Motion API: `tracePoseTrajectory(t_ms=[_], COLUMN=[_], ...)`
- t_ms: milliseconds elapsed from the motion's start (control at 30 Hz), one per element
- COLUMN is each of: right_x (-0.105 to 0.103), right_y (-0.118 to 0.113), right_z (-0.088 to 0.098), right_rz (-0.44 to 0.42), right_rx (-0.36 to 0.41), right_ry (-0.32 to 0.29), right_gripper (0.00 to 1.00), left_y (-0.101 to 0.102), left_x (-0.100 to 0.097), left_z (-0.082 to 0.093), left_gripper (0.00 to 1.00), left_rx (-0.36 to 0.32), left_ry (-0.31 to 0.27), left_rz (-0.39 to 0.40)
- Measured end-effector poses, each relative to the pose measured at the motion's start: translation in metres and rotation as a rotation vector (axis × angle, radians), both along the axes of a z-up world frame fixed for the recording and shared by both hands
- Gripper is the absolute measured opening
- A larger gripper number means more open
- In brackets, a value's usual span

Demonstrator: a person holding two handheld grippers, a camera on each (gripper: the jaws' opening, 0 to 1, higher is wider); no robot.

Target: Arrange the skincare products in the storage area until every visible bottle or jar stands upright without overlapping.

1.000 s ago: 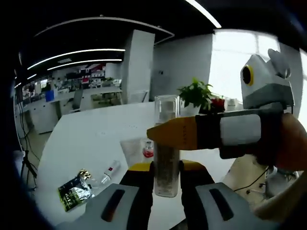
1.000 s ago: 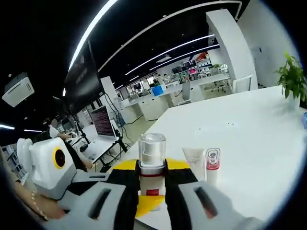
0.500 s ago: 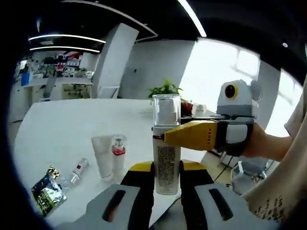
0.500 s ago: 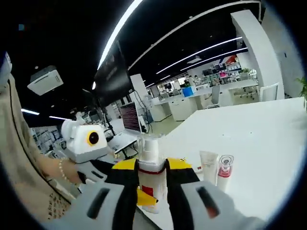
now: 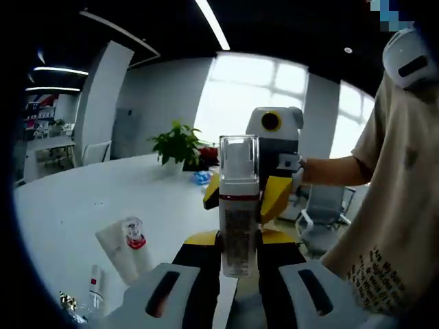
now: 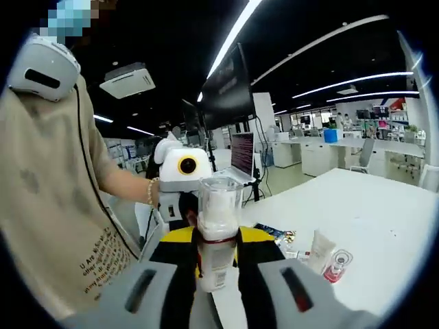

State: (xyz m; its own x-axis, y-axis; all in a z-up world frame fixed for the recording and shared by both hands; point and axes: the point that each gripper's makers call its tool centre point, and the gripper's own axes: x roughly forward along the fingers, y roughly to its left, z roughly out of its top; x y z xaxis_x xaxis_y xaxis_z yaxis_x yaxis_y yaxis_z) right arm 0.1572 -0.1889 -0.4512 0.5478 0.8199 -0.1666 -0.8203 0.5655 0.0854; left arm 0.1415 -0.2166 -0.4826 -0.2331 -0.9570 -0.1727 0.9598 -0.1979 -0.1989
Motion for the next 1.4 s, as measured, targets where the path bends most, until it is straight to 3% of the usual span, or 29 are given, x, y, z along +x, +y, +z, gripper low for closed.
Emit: tracePoseTrajectory(t_ms=[133,433,667,867,1033,1400], right_x=[0.005,0.019,0.030,0.041,0.048,0.059], right_y=[-0.002,-0.012,-0.020,-0.029,-0.039,-0.051], right_z=[-0.013,-0.080,-0.136,-0.174,-0.201,-0.228], right_rz=[0.022,-0.007,-0.038,-0.073,-0.092,-0.105], right_rx=[-0.104,-0.189,-0.285,-0.283,-0.304,-0.371], right_ry=[-0.049,0.024,0.087,0.131,0.170,0.219], right_gripper=[0.21,0.20,0.21,0.21,0.21,0.21], left_y=[-0.006,-0.017,-0.025,-0.030,-0.035,-0.048], left_x=[0.006,0.019,0.027,0.039,0.045,0.056], left_z=[-0.015,-0.081,-0.137,-0.176,-0.199,-0.225], left_gripper=[0.15,0.16,0.16,0.16,0.16,0.16], left_rx=[0.050,0.184,0.254,0.315,0.328,0.334], left_ry=[-0.098,-0.185,-0.189,-0.195,-0.205,-0.197], left_rz=[-0.041,-0.088,-0.087,-0.069,-0.072,-0.067])
